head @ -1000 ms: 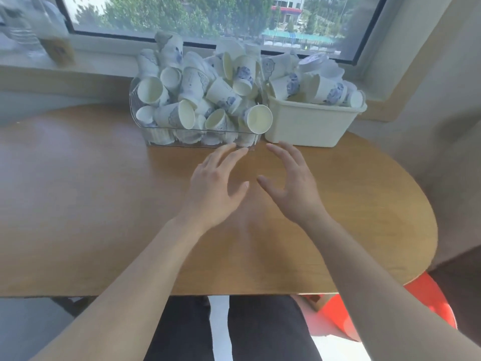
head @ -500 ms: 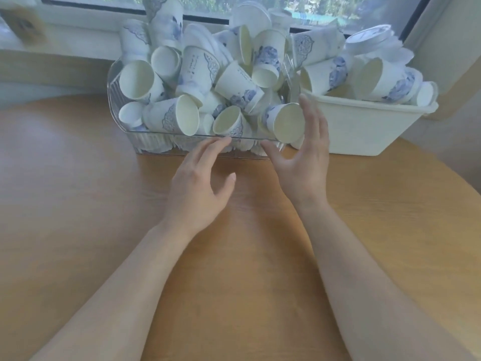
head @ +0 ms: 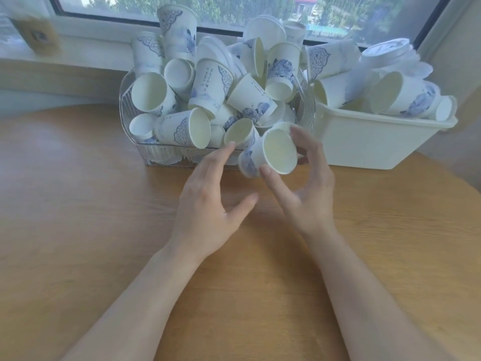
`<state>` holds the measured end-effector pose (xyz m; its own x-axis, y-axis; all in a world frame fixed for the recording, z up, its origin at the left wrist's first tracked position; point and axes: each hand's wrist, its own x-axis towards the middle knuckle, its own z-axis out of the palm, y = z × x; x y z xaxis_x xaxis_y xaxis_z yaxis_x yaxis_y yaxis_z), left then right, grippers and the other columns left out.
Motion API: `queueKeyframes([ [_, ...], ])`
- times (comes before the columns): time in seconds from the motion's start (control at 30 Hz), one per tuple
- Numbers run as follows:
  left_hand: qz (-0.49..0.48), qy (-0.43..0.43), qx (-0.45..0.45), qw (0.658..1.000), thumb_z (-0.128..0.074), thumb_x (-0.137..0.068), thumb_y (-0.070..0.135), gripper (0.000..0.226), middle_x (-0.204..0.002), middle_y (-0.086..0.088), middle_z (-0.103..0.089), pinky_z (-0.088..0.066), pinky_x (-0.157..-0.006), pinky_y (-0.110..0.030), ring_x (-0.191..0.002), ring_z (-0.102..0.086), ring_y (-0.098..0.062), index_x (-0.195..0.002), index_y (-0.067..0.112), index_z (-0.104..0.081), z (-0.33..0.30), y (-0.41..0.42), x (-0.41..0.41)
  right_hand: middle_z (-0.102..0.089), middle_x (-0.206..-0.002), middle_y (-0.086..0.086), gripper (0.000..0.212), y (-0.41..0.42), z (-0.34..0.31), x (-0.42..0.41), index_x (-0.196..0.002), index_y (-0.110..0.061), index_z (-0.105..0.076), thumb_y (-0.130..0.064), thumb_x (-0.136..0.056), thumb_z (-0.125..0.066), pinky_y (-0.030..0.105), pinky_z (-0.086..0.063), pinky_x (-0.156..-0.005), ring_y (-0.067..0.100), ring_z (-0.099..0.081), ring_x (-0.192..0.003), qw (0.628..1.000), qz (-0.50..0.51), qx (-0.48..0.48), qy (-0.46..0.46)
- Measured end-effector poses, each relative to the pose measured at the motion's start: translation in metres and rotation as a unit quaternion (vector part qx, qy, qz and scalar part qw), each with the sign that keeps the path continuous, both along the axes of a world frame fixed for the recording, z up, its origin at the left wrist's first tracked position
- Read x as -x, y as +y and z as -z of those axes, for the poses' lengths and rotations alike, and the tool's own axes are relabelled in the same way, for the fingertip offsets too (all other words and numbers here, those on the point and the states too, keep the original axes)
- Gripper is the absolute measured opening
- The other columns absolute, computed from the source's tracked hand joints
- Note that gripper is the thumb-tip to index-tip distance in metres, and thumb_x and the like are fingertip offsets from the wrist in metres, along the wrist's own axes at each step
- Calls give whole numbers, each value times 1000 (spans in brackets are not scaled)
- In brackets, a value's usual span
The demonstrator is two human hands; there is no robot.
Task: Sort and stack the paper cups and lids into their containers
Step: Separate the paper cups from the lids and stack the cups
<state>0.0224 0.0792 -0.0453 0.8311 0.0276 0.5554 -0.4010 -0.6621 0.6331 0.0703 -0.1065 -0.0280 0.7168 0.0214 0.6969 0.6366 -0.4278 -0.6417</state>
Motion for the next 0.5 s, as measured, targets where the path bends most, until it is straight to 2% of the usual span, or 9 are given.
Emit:
queueKeyframes([
  [0.07, 11, -3, 11, 1000, -77, -90, 48, 82, -149, 13, -52, -41, -117, -28, -139, -50, -4, -158, 19, -42, 0, 0, -1, -65, -133, -10, 66, 4, 5, 2, -144, -20, -53, -45, -89, -80, 23, -47, -96, 14, -62, -125, 998, -38, 16, 39],
  [0.17, 34, 4, 38, 999, -70, -90, 49, 78, -145, 29, -49, -40, -115, -21, -137, -47, 9, -158, 24, -43, 0, -1, -1, -64, -134, -15, 65, 10, 10, 5, -143, -24, -56, -50, -88, -79, 28, -49, -100, 15, -61, -127, 993, -76, 40, 81],
  [0.2, 32, 8, 47, 998, -69, -90, 49, 77, -146, 31, -48, -41, -115, -23, -137, -47, 10, -158, 25, -43, 1, -1, -1, -63, -135, -16, 64, 12, 11, 5, -142, -26, -56, -53, -88, -77, 32, -49, -102, 14, -60, -128, 991, -83, 51, 88],
  [0.27, 14, 12, 62, 998, -72, -91, 47, 75, -148, 23, -53, -44, -116, -33, -138, -50, 5, -156, 23, -46, 1, 0, -2, -59, -138, -20, 62, 12, 12, 5, -142, -29, -56, -59, -90, -69, 41, -46, -108, 12, -57, -130, 990, -81, 82, 83],
  [0.33, -11, 15, 79, 997, -80, -91, 42, 77, -149, 15, -56, -43, -116, -30, -138, -49, 6, -156, 18, -48, 2, 1, -3, -54, -147, -15, 54, 9, 12, 1, -141, -29, -58, -60, -96, -60, 46, -40, -115, 8, -48, -138, 991, -44, 108, 60],
  [0.43, -35, 23, 80, 996, -86, -88, 32, 79, -144, 19, -53, -33, -111, -9, -132, -43, 18, -156, 19, -48, 4, 2, -5, -49, -155, -3, 43, 2, 10, -8, -135, -24, -66, -50, -104, -51, 47, -35, -118, 16, -45, -140, 988, 46, 136, 55],
  [0.5, -39, 33, 81, 995, -87, -87, 31, 80, -143, 16, -55, -33, -109, -7, -131, -47, 11, -156, 21, -48, 6, 2, -5, -50, -154, 0, 38, -2, 11, -15, -132, -23, -69, -45, -106, -53, 48, -36, -115, 22, -50, -134, 979, 90, 168, 69],
])
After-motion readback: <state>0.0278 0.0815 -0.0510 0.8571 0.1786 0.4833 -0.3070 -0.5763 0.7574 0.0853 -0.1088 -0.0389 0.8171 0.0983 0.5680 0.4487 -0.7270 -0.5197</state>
